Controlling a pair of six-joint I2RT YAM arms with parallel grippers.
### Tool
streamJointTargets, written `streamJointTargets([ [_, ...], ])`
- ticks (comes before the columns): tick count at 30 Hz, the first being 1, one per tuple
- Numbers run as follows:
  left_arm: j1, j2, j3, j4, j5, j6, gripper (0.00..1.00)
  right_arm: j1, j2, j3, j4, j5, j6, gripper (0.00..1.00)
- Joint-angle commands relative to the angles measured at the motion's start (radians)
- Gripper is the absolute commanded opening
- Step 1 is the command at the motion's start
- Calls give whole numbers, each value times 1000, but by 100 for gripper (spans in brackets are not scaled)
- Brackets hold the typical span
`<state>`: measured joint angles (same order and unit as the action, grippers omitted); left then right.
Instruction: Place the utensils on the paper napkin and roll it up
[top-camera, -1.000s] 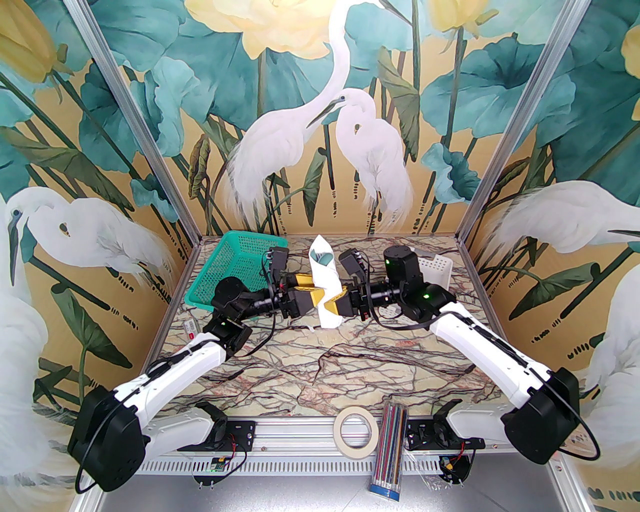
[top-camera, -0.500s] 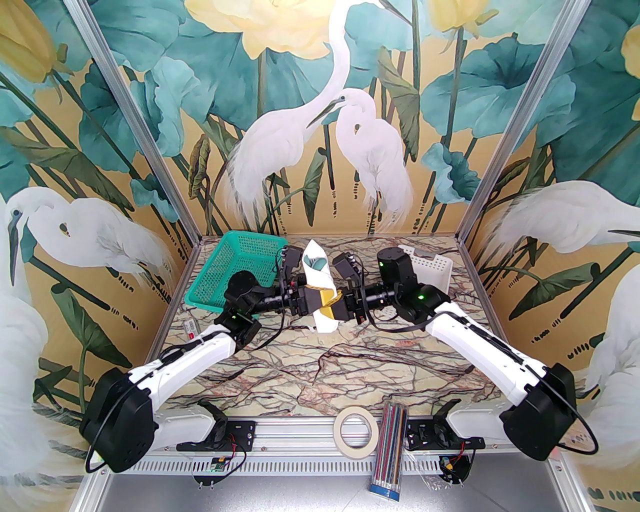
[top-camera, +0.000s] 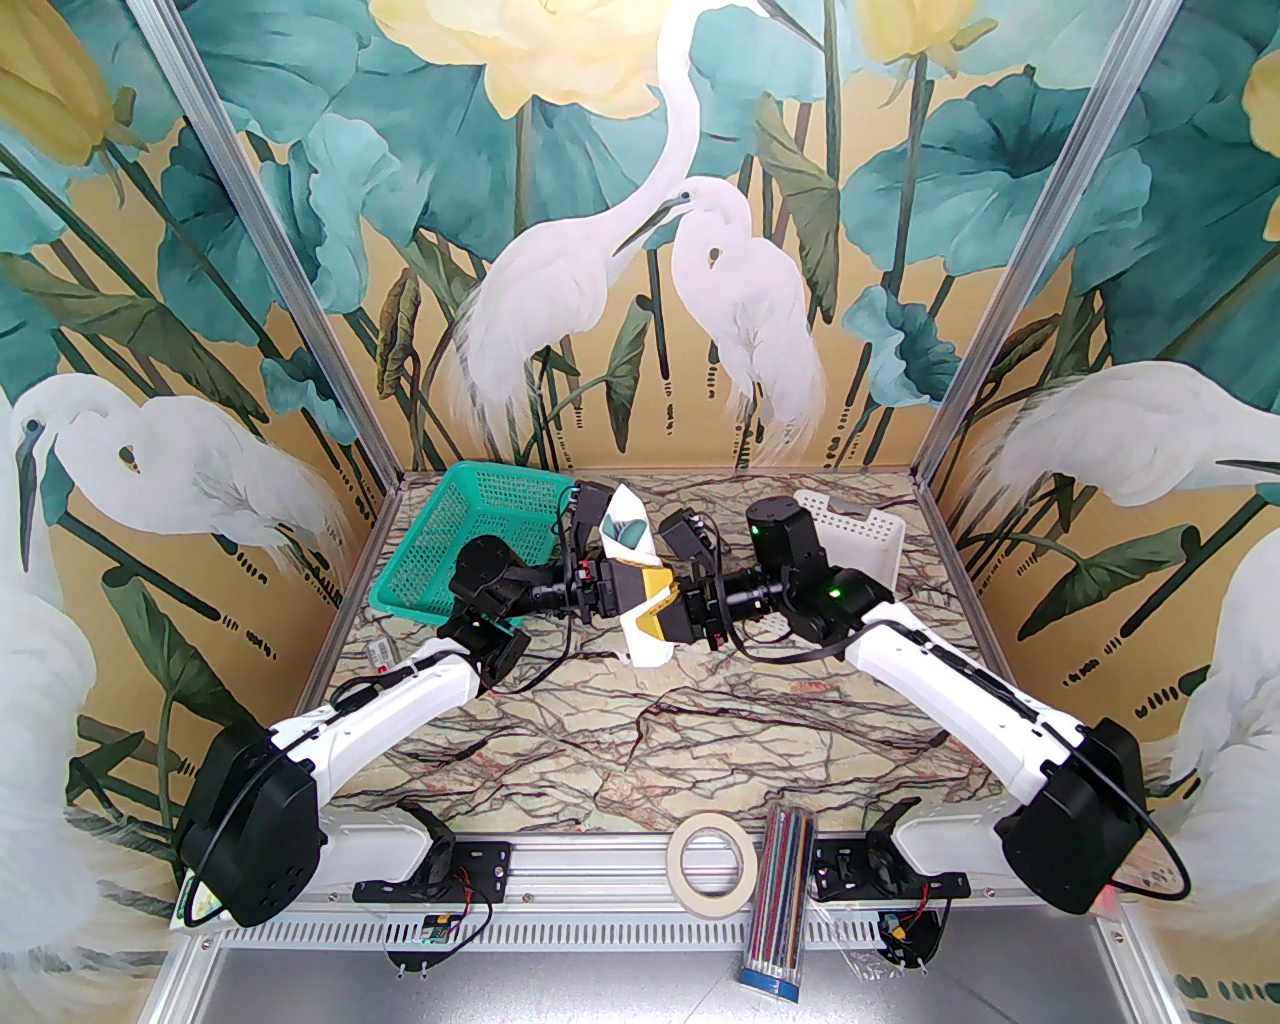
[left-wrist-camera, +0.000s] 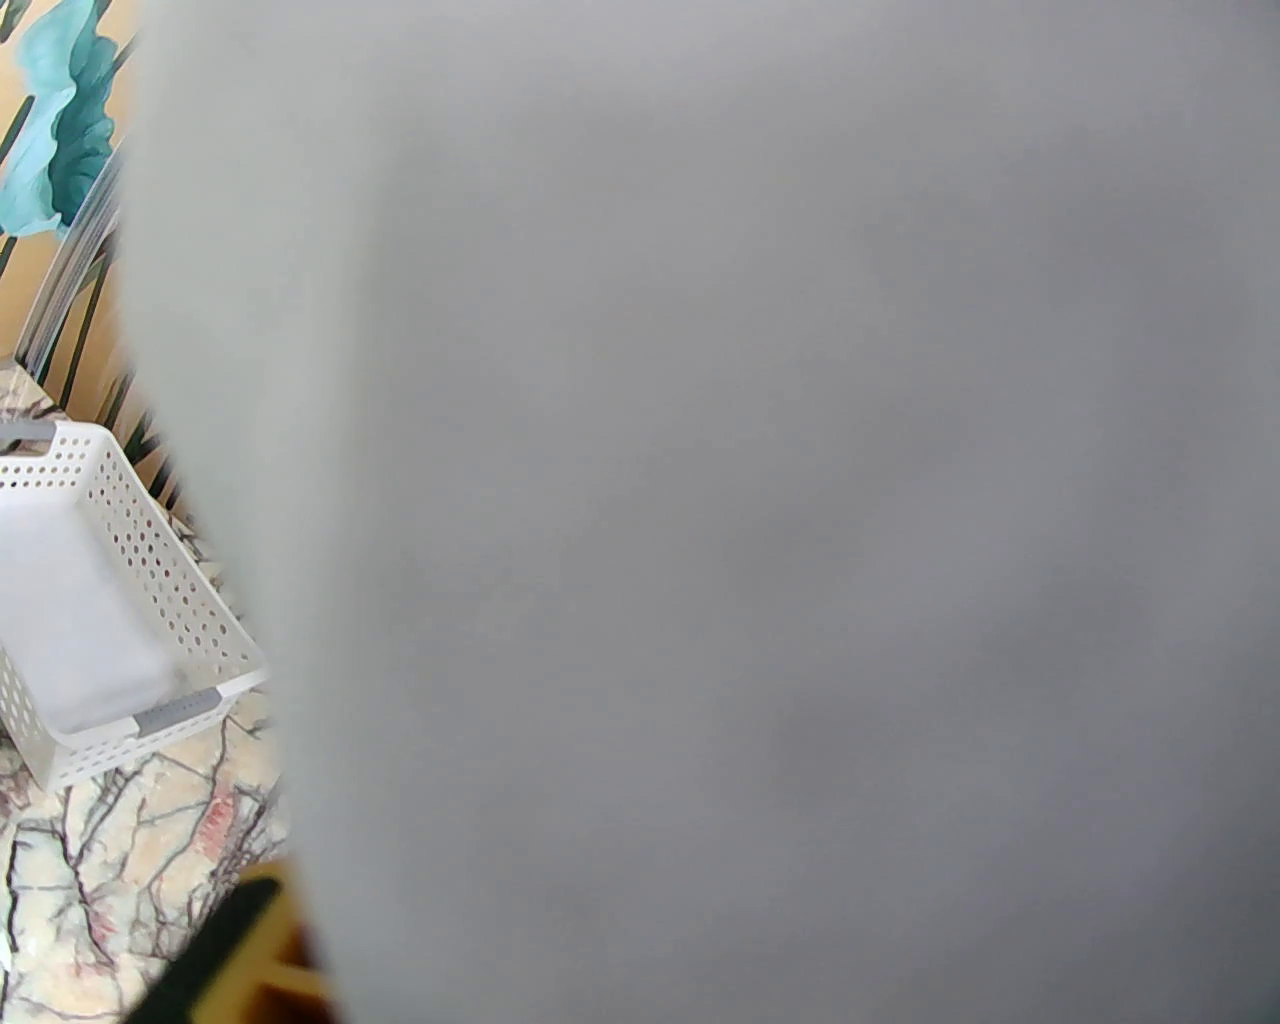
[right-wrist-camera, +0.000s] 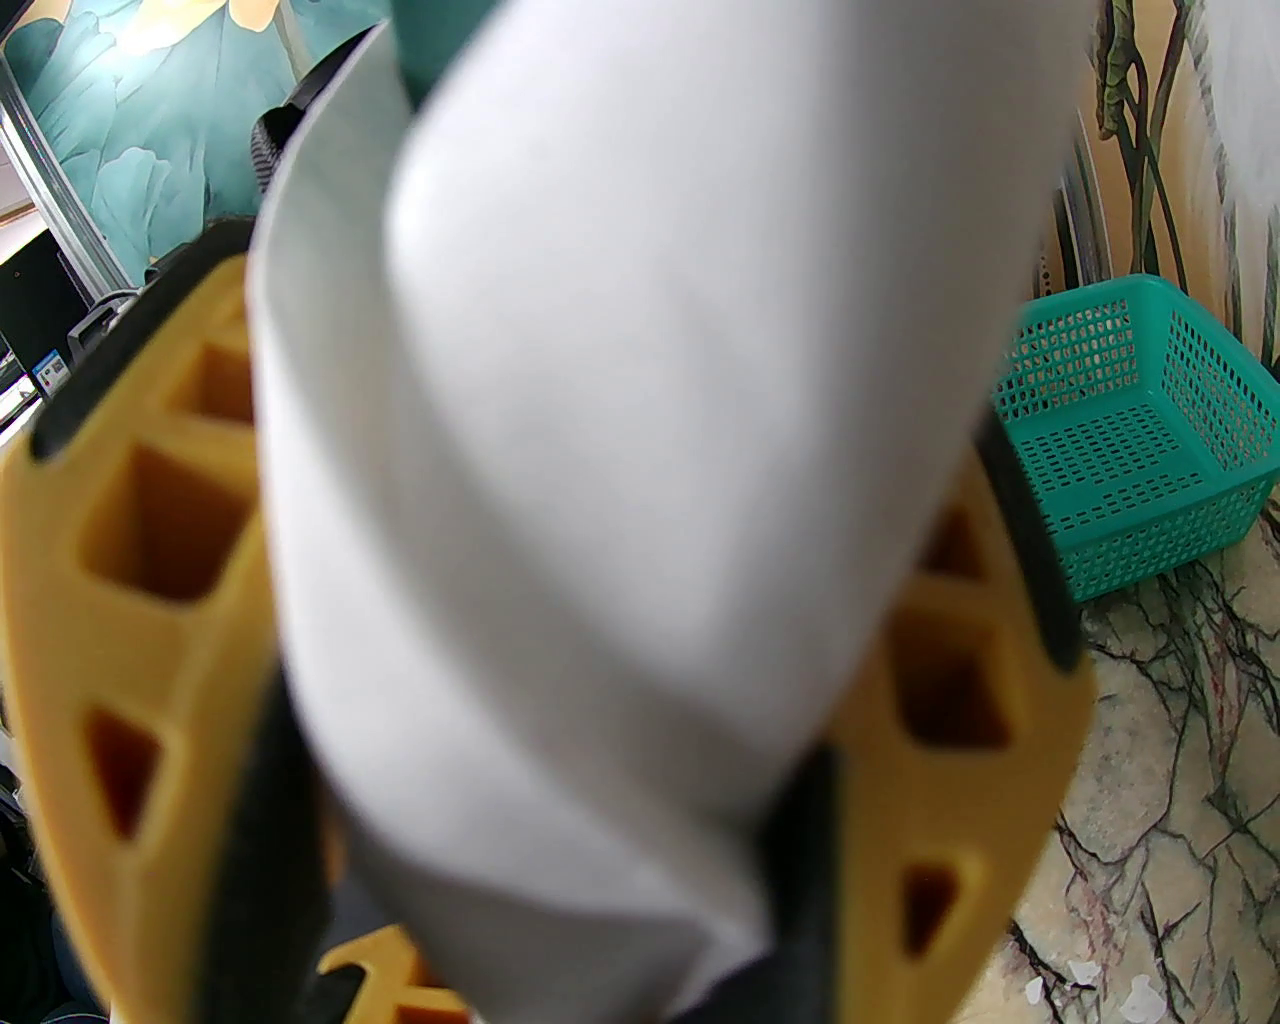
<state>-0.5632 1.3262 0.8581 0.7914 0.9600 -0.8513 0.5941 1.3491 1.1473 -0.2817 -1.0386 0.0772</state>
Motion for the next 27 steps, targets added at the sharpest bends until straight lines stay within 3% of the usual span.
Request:
streamJointTargets([
  [1, -6, -5, 10, 39, 50, -5, 26, -5, -30, -5, 6, 49, 3, 0],
  [15, -3, -56, 4, -49, 64, 54, 29, -40, -57, -43, 43, 58, 36, 0],
  [27, -3, -87, 2, -122, 70, 103, 22, -57, -74, -56, 43, 69, 44, 0],
])
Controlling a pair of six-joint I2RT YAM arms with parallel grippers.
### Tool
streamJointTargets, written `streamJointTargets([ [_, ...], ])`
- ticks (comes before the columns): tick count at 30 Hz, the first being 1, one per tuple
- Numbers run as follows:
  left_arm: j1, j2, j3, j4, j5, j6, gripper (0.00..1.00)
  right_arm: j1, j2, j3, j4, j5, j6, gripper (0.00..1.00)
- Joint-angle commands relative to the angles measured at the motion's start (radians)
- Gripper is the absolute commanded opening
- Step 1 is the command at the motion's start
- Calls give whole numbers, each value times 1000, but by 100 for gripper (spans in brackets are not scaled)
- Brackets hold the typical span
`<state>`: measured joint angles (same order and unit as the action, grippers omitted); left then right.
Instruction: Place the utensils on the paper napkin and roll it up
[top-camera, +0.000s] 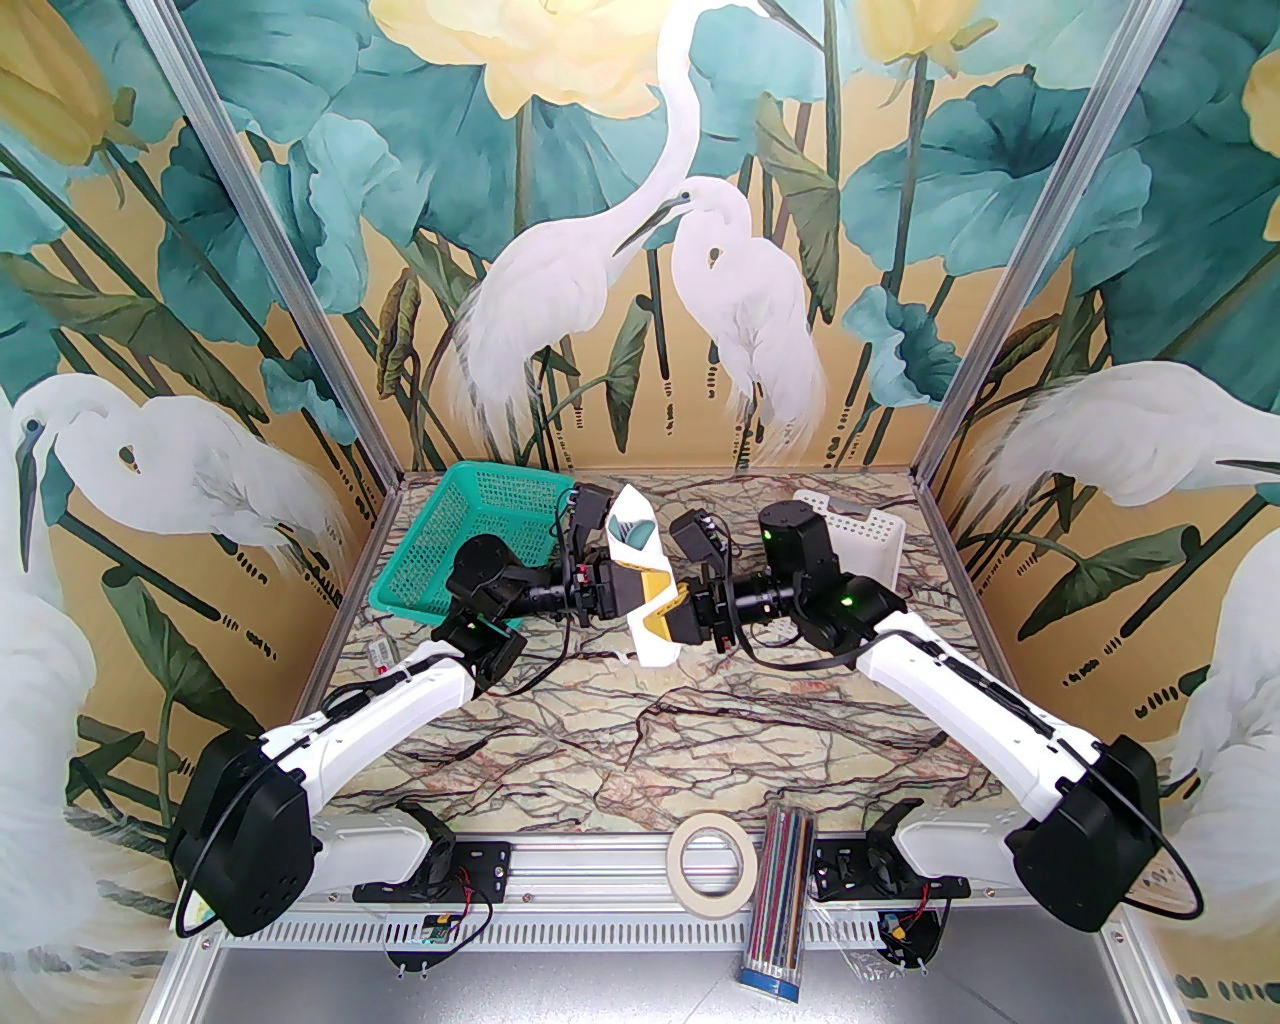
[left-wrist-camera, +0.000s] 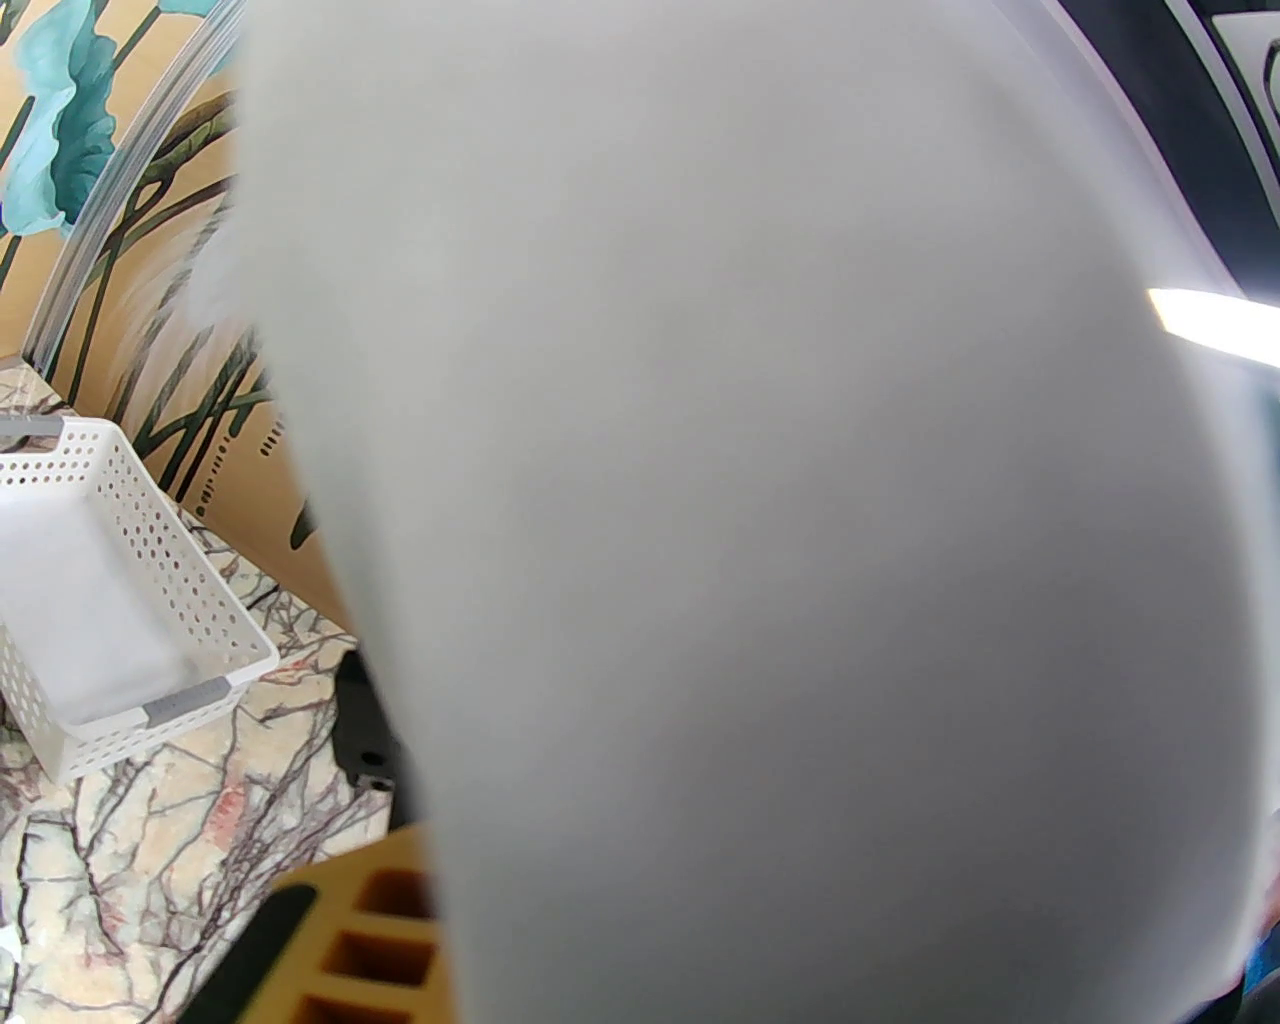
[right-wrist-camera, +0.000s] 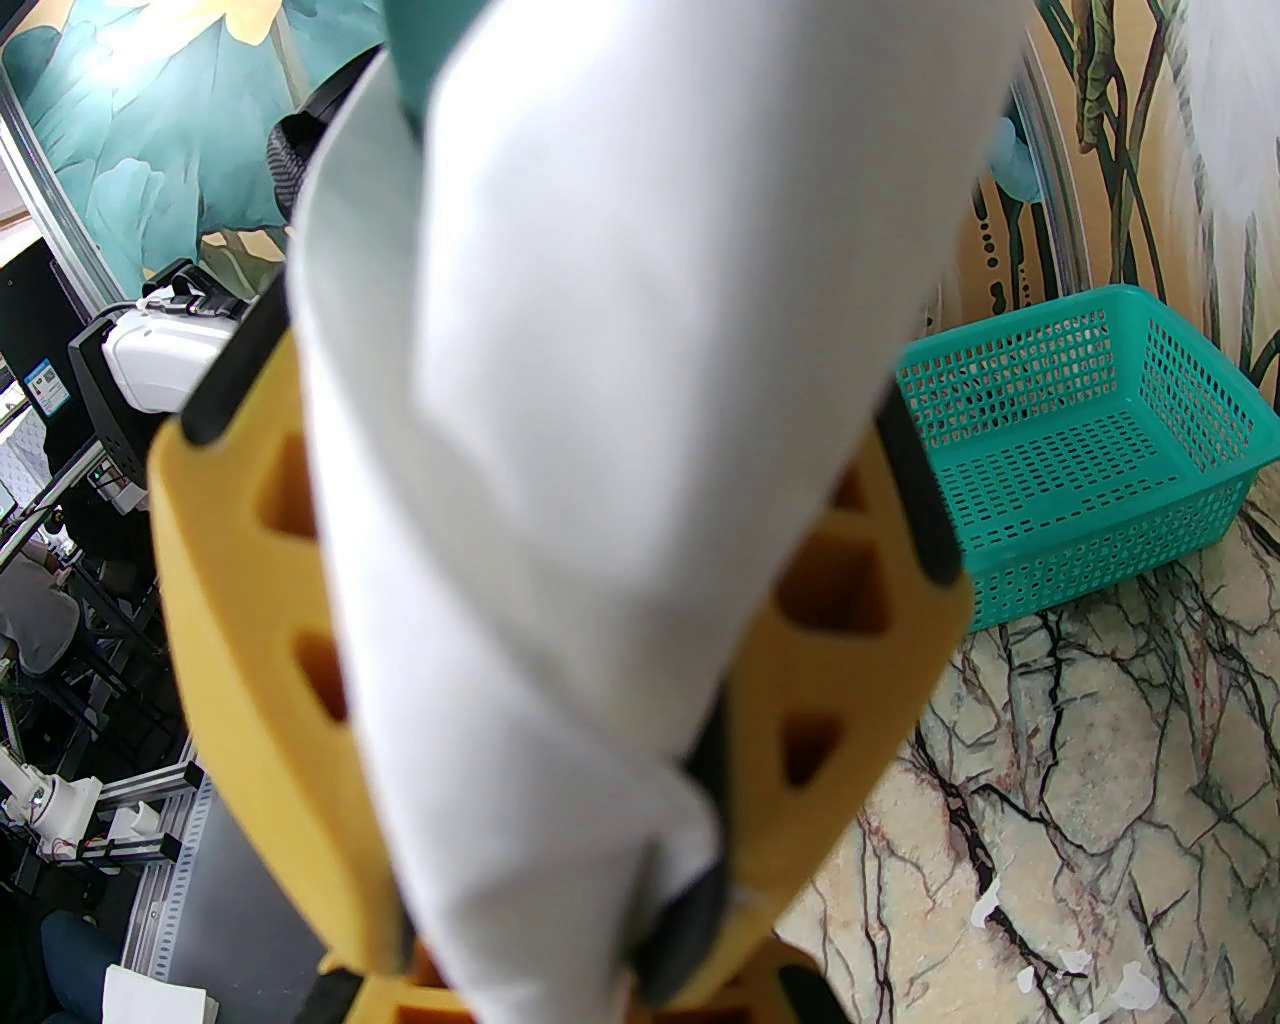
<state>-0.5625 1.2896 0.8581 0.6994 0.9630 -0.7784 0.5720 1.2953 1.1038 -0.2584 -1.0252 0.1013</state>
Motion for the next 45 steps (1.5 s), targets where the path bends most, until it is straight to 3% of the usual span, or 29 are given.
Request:
streamJointTargets([
  [1, -2, -51, 2, -37, 63, 35, 21, -35, -22, -13, 14, 55, 18, 3],
  [5, 2, -61, 1, -59, 49, 51, 12, -41, -35, -18, -14, 34, 4, 10],
  [8, 6, -61, 1, -60, 39, 48, 5, -48, -57, -35, -27, 8, -1, 22],
  [13, 6, -61, 4, -56, 32, 51, 1, -59, -118, -84, -7, -3, 27, 60],
  [16, 6, -60, 4, -52, 28, 50, 0, -55, -120, -114, 30, -15, 77, 75],
  [19, 6, -58, 5, -47, 23, 48, 0, -29, -114, -139, 79, -21, 112, 81],
  [27, 6, -62, 7, -108, -18, 88, 0, 31, -107, -155, 149, -3, 156, 81],
  [35, 9, -67, 12, -124, -48, 84, 0, 54, -71, -161, 142, -1, 167, 72],
  [45, 20, -67, 18, -125, -71, 58, 0, 59, -76, -167, 74, -9, 153, 53],
])
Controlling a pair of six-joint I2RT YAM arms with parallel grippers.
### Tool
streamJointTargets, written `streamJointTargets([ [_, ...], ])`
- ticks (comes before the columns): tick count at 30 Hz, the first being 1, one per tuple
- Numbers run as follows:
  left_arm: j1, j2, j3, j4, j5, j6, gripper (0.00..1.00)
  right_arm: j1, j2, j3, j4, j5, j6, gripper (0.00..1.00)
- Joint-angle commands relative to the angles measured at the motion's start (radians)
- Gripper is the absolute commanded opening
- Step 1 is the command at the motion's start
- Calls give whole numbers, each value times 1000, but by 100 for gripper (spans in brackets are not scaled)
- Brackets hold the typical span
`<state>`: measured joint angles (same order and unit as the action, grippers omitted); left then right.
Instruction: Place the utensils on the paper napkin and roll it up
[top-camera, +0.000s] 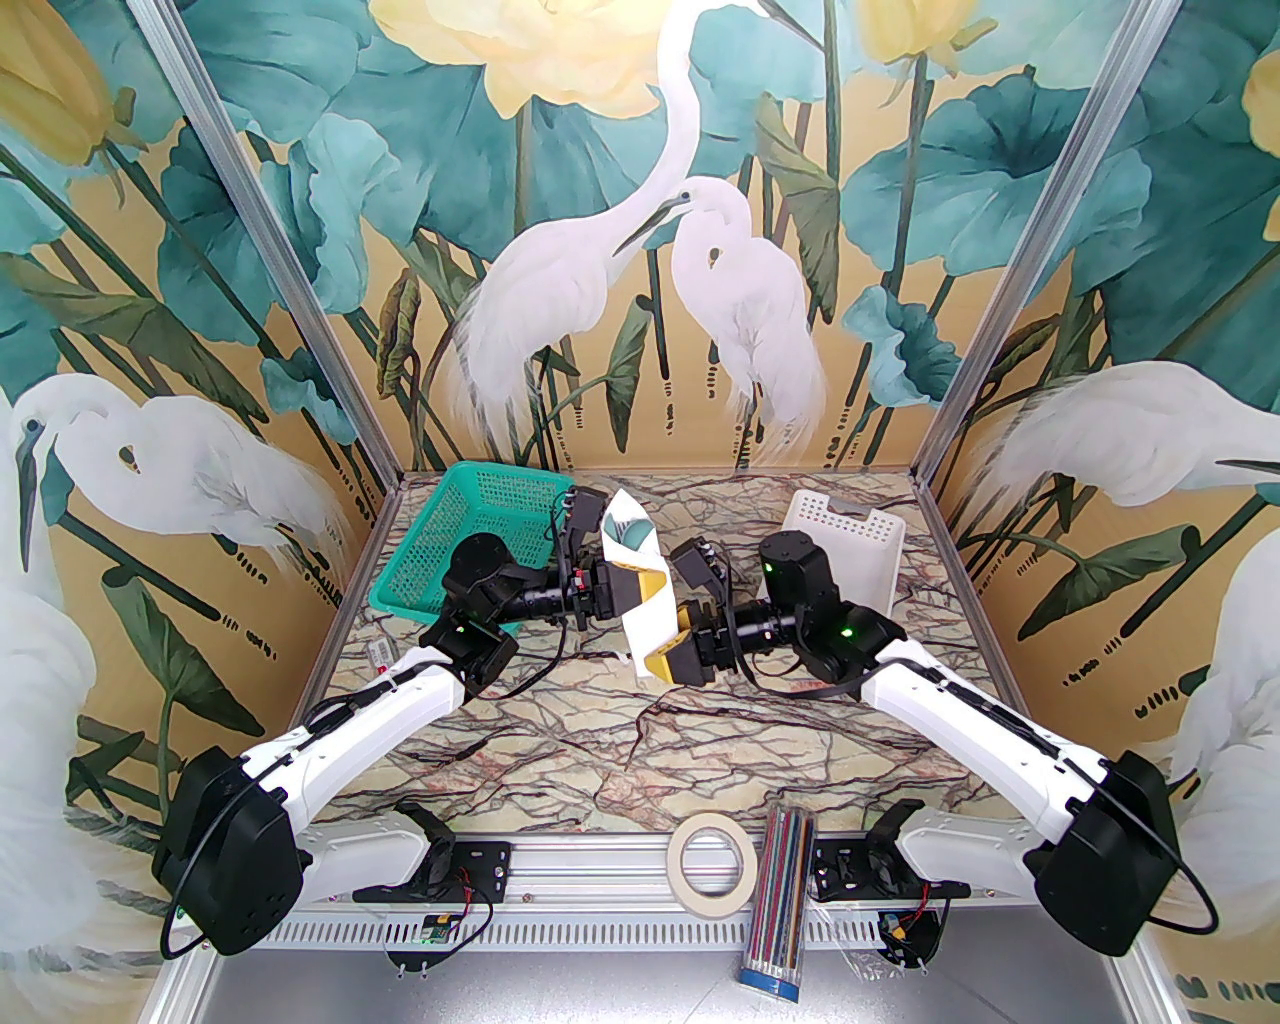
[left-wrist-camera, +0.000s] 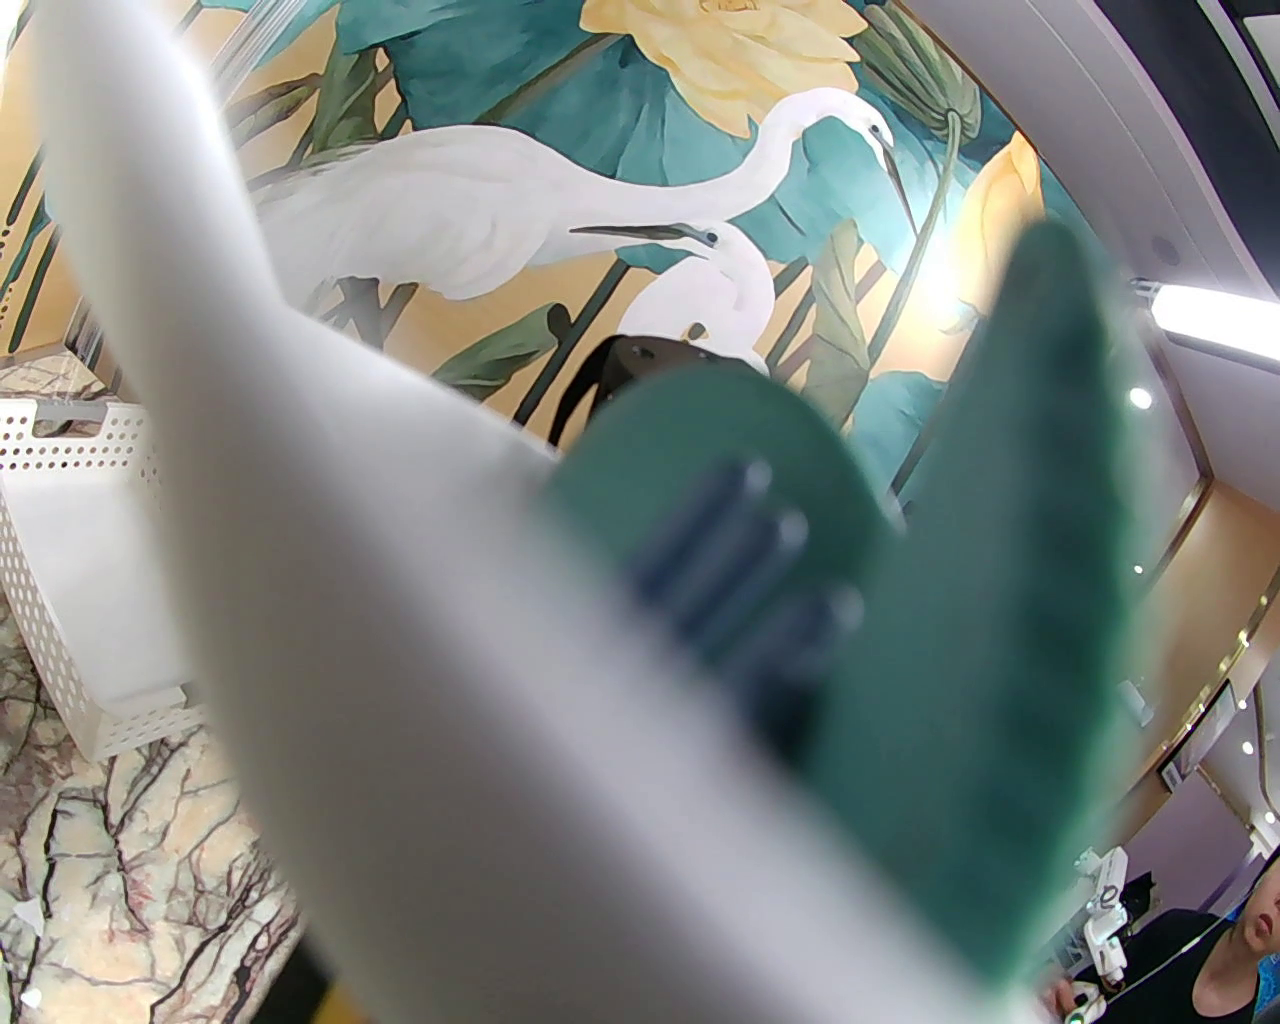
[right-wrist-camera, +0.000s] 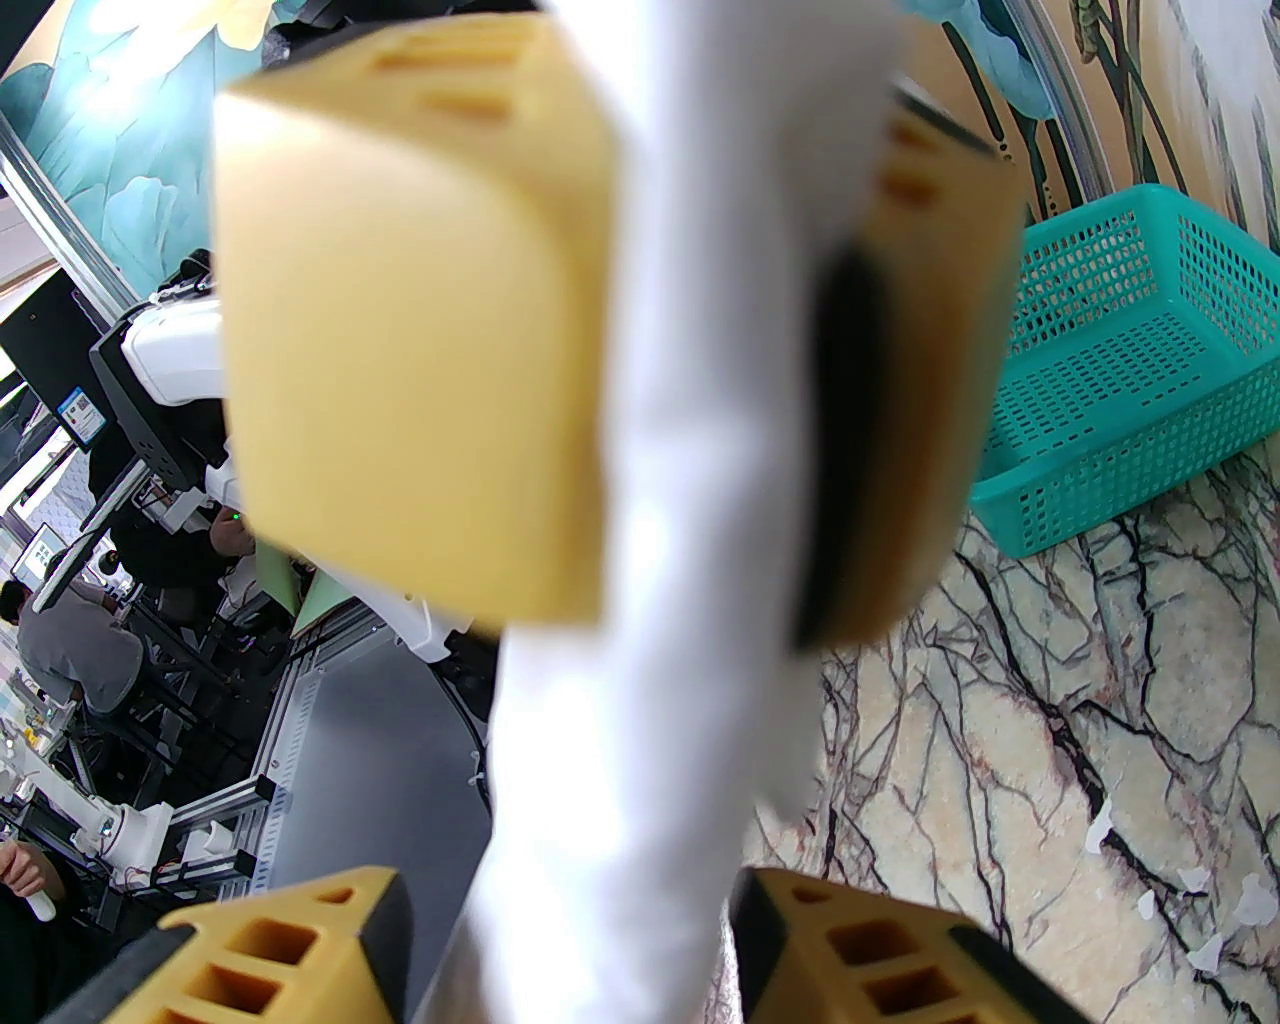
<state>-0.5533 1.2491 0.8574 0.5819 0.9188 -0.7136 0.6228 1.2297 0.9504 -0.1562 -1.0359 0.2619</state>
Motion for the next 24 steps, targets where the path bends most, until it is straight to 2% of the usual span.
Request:
streamJointTargets([
  [1, 13, -25, 20, -5, -29, -12, 0, 8, -14, -16, -33, 0, -9, 51],
  [9, 23, -8, 27, -3, -45, -45, 0, 8, -33, -6, -83, 7, -41, 31],
  [17, 29, 6, 29, 17, -40, -68, 0, 6, -42, 12, -114, 23, -75, 0],
  [23, 36, -3, 23, 22, -40, -75, 0, 2, -56, 16, -124, 33, -86, 2],
  [24, 38, -5, 19, 24, -40, -76, 0, -2, -62, 15, -125, 42, -86, 16],
])
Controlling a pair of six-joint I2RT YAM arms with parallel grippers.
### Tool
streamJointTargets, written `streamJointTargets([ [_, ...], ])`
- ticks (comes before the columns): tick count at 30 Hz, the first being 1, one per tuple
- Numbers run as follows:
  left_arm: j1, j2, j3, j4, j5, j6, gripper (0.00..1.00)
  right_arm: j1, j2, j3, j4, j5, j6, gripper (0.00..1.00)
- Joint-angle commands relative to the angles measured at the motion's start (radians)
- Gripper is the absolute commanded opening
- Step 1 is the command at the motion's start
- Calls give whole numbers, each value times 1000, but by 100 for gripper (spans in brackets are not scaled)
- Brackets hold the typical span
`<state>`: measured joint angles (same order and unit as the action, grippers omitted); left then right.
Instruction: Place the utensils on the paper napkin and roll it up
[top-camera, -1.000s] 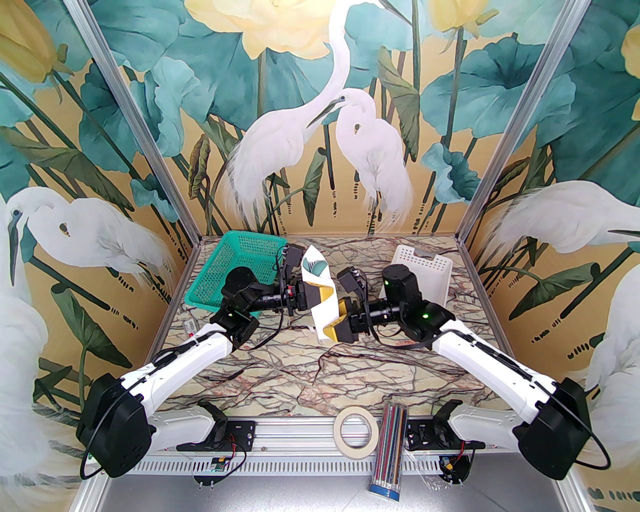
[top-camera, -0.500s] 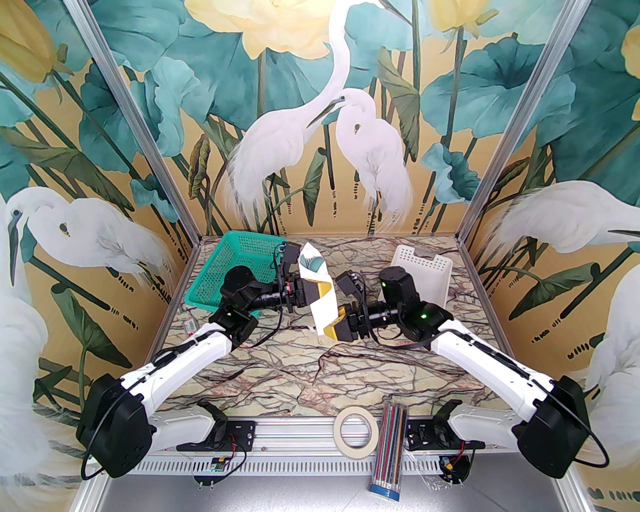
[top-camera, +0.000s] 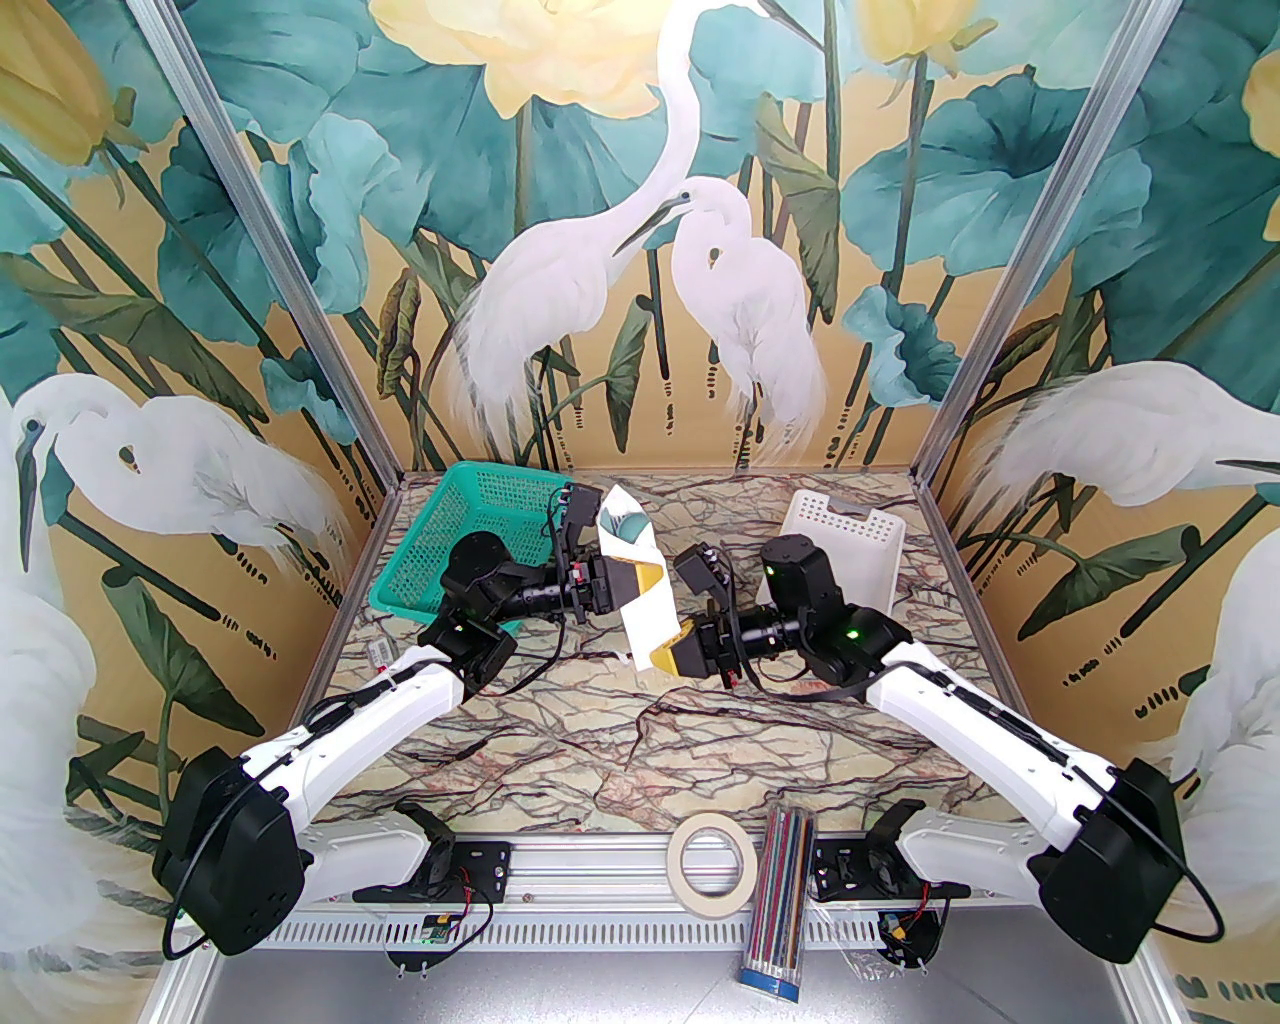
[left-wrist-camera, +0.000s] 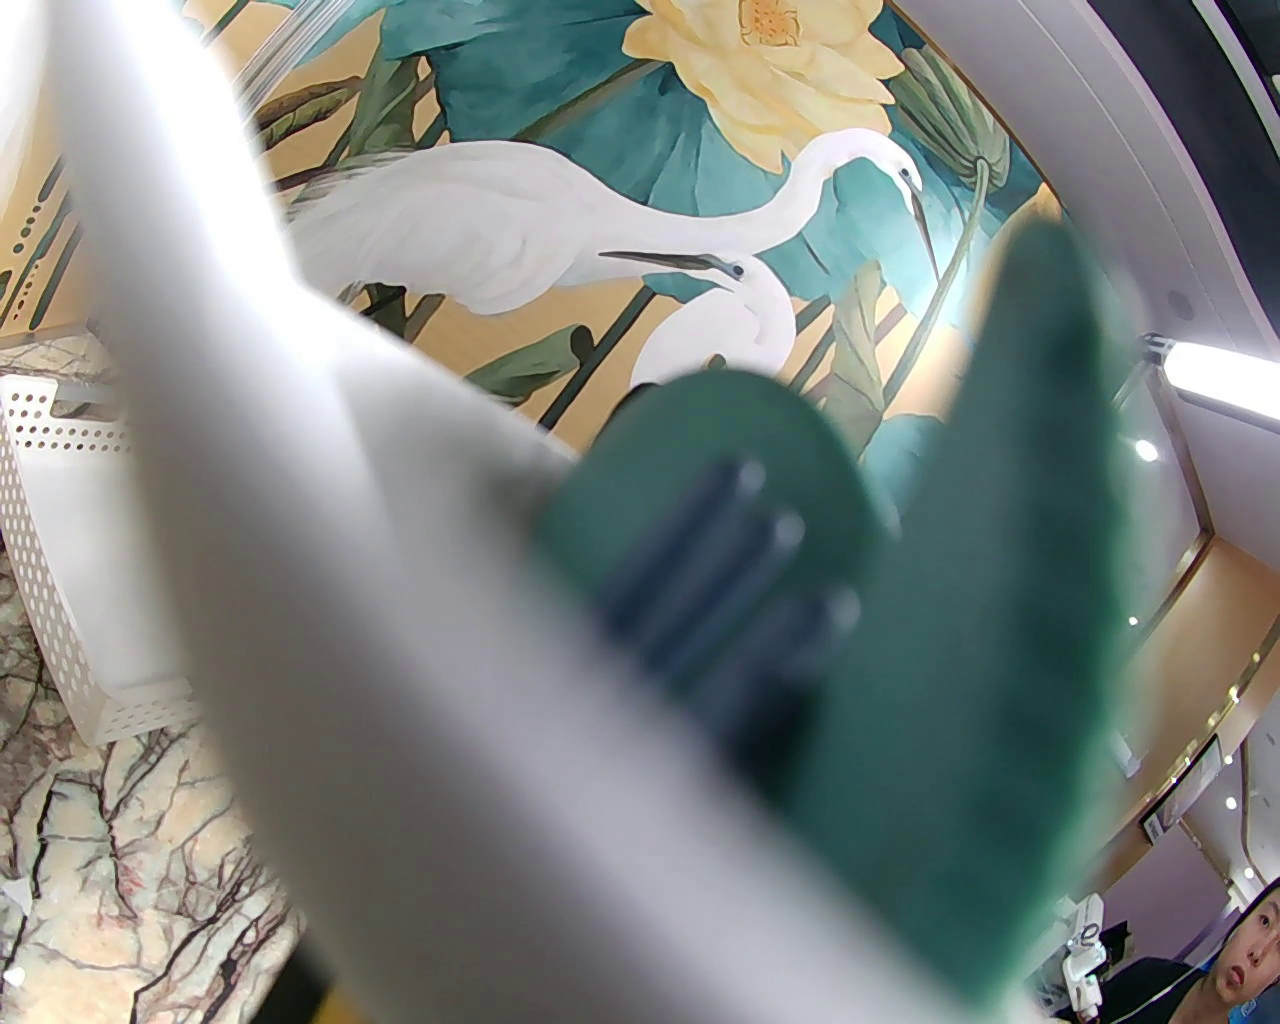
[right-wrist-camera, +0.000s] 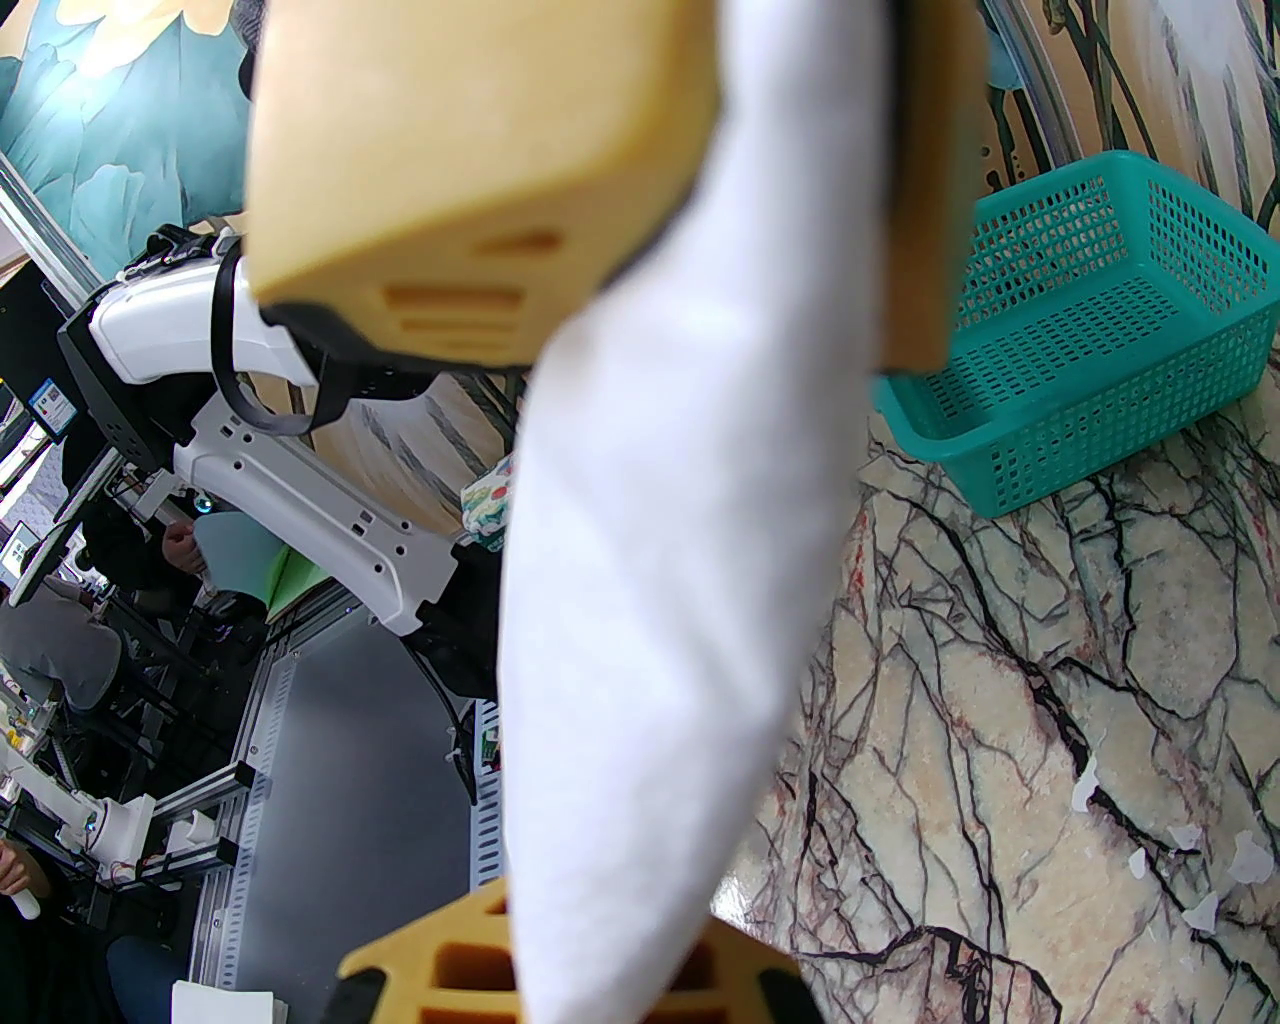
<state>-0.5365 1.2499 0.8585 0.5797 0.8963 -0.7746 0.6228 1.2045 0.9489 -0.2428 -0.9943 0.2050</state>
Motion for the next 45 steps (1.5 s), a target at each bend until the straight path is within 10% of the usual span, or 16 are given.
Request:
streamJointTargets([
  [1, 24, -9, 17, 27, -19, -15, 0, -5, -44, 16, -36, 2, -30, 26],
  [7, 54, -43, -6, -6, -7, 18, 0, -78, -85, 4, -47, -10, -35, 67],
  [15, 88, -102, -27, -88, 12, 95, 0, -259, -100, 12, -80, -48, -60, 86],
  [33, 87, -8, -105, 223, 85, 19, 0, -118, 24, 89, 167, 26, 81, 92],
  [45, 87, 26, -97, 249, 105, 17, 0, -6, 156, 149, 249, 45, 149, 69],
])
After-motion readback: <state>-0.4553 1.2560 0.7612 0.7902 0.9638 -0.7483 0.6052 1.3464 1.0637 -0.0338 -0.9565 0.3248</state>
